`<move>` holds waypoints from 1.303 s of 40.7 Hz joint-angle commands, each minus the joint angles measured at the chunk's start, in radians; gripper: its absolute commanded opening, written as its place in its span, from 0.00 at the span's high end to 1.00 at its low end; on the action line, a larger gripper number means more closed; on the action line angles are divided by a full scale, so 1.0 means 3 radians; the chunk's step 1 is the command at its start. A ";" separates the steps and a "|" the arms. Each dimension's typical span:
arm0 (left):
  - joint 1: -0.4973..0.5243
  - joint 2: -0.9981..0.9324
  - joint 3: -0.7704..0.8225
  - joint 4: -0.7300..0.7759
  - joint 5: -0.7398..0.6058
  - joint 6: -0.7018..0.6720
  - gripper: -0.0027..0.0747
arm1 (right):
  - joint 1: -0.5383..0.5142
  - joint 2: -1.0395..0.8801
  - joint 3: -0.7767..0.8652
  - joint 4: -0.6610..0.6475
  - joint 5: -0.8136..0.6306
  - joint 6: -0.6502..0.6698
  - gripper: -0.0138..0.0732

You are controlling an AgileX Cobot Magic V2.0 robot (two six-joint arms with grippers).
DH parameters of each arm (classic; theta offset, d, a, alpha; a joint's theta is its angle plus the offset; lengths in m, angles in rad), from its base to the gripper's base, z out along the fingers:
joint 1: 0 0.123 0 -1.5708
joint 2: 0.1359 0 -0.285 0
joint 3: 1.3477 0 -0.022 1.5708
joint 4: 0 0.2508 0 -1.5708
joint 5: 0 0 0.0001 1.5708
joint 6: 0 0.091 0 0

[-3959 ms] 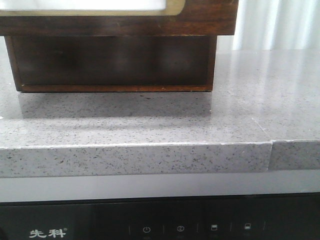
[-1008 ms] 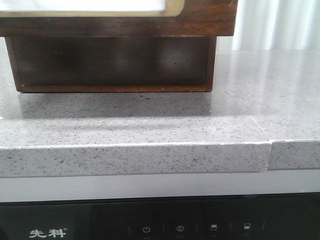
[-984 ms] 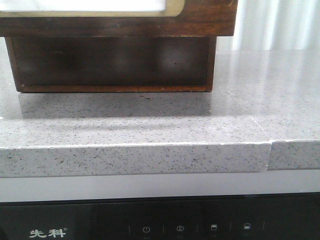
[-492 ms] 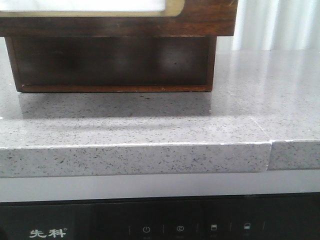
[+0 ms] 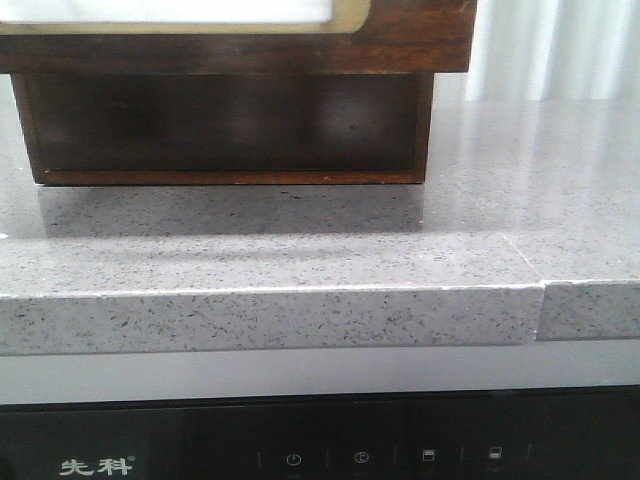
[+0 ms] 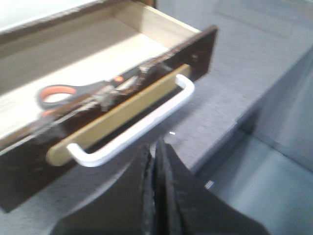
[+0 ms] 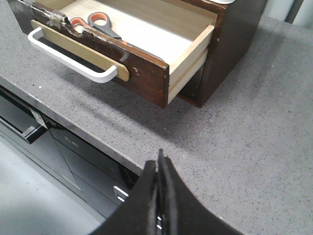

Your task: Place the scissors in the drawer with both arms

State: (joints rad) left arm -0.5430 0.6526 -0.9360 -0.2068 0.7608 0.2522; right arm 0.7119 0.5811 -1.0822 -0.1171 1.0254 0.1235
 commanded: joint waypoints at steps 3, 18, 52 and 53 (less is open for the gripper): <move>0.0472 -0.0228 0.0124 0.0124 -0.0776 -0.0003 0.99 | -0.0013 0.0013 -0.0078 -0.0059 -0.0256 -0.0031 0.92; 0.1734 -0.1157 0.1229 0.0166 -0.1549 -0.0003 0.99 | -0.0013 0.0013 -0.0078 -0.0059 -0.0256 -0.0031 0.92; 0.1701 -0.2255 0.3181 0.0628 -0.2640 -0.0859 0.99 | -0.0013 0.0013 -0.0078 -0.0059 -0.0256 -0.0031 0.92; 0.1701 -0.2255 0.3229 0.0628 -0.2741 -0.0859 0.99 | -0.0013 0.0013 -0.0078 -0.0059 -0.0256 -0.0031 0.92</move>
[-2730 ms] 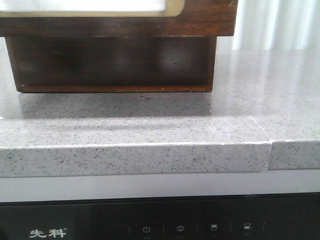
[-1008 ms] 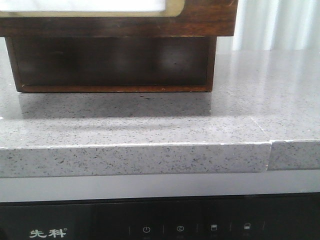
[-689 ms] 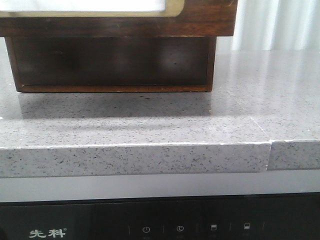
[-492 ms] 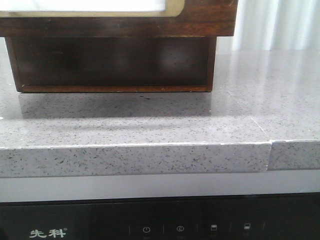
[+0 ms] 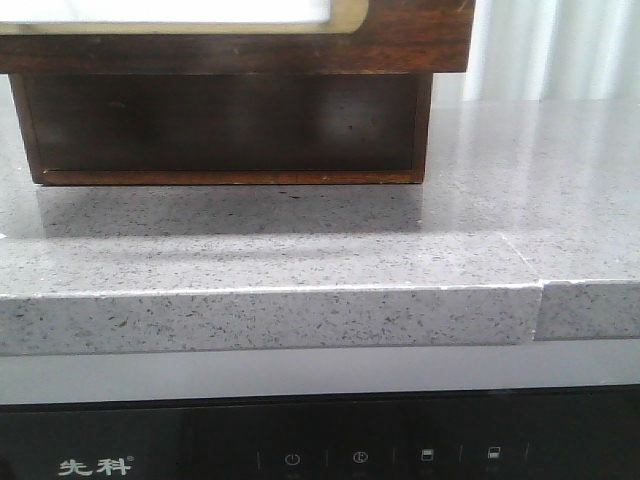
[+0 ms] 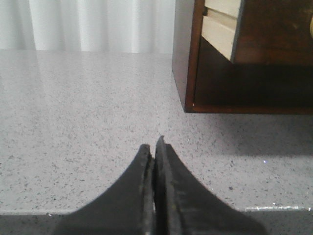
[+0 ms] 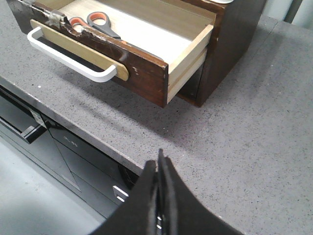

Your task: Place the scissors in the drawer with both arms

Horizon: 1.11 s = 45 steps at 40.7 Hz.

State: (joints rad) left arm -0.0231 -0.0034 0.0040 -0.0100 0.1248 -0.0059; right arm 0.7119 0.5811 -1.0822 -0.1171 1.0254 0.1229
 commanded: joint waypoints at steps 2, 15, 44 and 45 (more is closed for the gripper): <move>-0.0032 -0.0068 0.0077 -0.0029 -0.0511 0.0020 0.99 | -0.0013 0.0013 -0.0078 -0.0059 -0.0256 -0.0029 0.92; -0.0032 -0.0068 0.0084 -0.0090 -0.0602 0.0020 0.99 | -0.0013 0.0013 -0.0078 -0.0059 -0.0260 -0.0029 0.92; -0.0032 -0.0061 0.0084 -0.0090 -0.0618 0.0020 0.99 | -0.0013 0.0013 -0.0078 -0.0059 -0.0260 -0.0029 0.92; -0.0032 -0.0061 0.0084 -0.0090 -0.0618 0.0020 0.99 | -0.0013 0.0013 -0.0078 -0.0059 -0.0260 -0.0029 0.92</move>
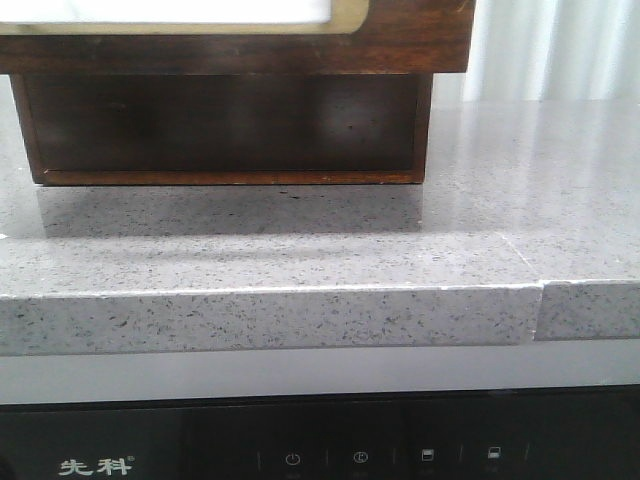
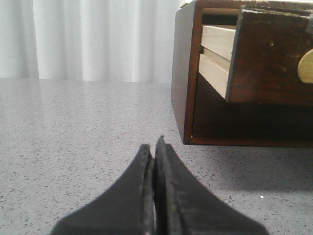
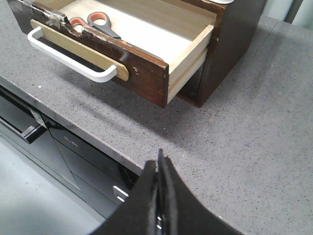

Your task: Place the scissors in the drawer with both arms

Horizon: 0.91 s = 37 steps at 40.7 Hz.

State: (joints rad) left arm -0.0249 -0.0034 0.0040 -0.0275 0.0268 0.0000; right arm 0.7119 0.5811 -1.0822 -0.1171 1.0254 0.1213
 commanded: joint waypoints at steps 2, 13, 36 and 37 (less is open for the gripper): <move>-0.0025 -0.0061 0.0084 -0.0032 -0.0291 0.0000 0.99 | -0.0013 0.0013 -0.0078 -0.0059 -0.0260 -0.0024 0.92; -0.0025 -0.0061 0.0084 -0.0032 -0.0291 0.0000 0.99 | -0.0013 0.0013 -0.0078 -0.0059 -0.0260 -0.0024 0.92; -0.0025 -0.0061 0.0084 -0.0032 -0.0291 0.0000 0.99 | -0.0181 -0.0089 0.0105 -0.0045 -0.0371 -0.0024 0.92; -0.0025 -0.0055 0.0084 -0.0032 -0.0291 0.0000 0.99 | -0.0232 -0.0109 0.0164 -0.0075 -0.0452 -0.0024 0.92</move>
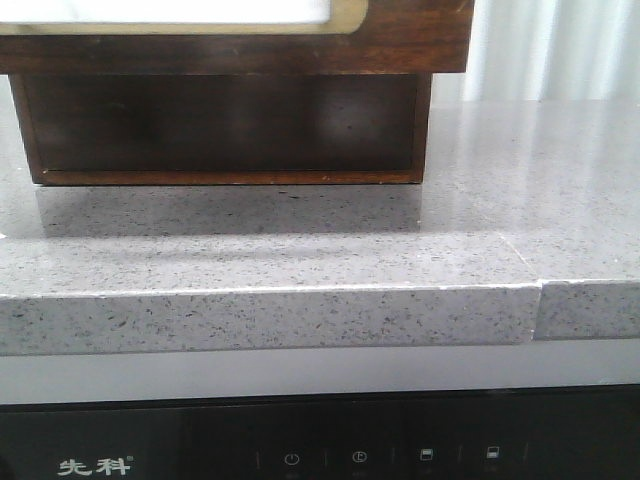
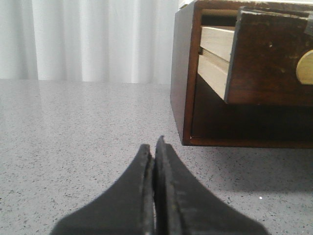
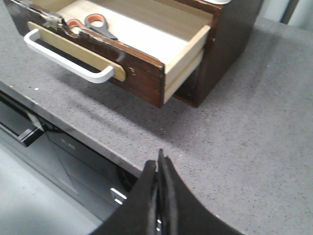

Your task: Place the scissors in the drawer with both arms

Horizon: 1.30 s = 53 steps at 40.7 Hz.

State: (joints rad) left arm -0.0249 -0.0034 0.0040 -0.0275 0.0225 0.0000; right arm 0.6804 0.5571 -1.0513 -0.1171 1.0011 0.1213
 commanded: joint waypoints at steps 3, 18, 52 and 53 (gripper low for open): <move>-0.0025 -0.0056 0.0084 -0.0032 -0.0277 0.0000 0.99 | -0.0431 -0.0170 0.0395 -0.0189 -0.0699 -0.0024 0.92; -0.0025 -0.0056 0.0084 -0.0032 -0.0277 0.0000 0.99 | -0.1967 -0.1137 0.2470 -0.0322 -0.2888 -0.0024 0.92; -0.0025 -0.0056 0.0084 -0.0032 -0.0277 0.0000 0.99 | -0.2273 -0.1947 0.3594 -0.0147 -0.3530 -0.0021 0.92; -0.0025 -0.0056 0.0084 -0.0032 -0.0277 0.0000 0.99 | -0.2273 -0.1947 0.3594 -0.0147 -0.3530 -0.0021 0.92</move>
State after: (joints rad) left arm -0.0249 -0.0034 0.0040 -0.0275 0.0207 0.0000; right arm 0.0000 -0.0104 0.0251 -0.1652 0.0296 0.1213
